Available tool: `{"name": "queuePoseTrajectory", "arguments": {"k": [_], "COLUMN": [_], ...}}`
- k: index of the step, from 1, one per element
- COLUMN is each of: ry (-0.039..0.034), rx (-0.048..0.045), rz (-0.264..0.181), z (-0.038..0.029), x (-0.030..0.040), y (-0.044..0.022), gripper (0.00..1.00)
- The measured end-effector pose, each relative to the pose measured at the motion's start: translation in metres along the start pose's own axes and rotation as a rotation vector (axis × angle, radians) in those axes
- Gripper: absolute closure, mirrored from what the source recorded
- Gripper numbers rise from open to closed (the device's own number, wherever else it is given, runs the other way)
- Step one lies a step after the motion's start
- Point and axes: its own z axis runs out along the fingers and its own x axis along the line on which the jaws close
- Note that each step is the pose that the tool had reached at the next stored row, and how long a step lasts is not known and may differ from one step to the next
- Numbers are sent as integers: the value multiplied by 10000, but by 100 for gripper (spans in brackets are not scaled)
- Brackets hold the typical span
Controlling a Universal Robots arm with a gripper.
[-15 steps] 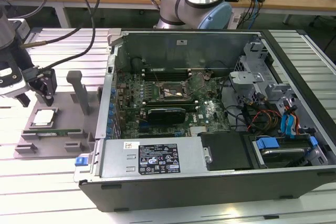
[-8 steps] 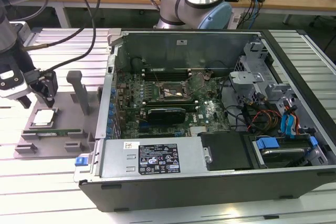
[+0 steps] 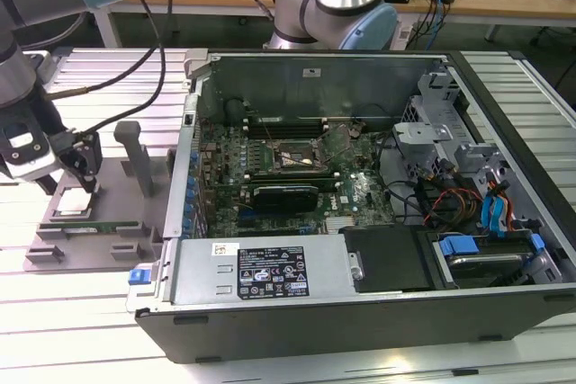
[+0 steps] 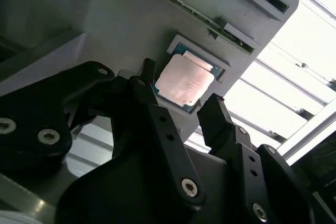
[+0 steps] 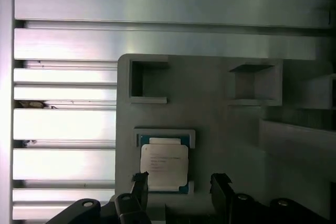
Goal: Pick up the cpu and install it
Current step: 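Pick up the cpu and move it towards the insertion slot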
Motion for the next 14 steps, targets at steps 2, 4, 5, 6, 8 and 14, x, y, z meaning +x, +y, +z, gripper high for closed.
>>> {"name": "queuePoseTrajectory", "arguments": {"k": [2, 4, 5, 6, 8, 14], "ry": [0, -1, -1, -2, -2, -2], "rx": [5, 2, 1, -2, -5, -8], "rz": [-27, -129, -172, -256, -363, -467], "z": [35, 114, 141, 194, 254, 318], "x": [27, 36, 44, 69, 83, 94], "y": [8, 17, 26, 41, 50, 53], "gripper": [40, 40, 40, 40, 40, 40]}}
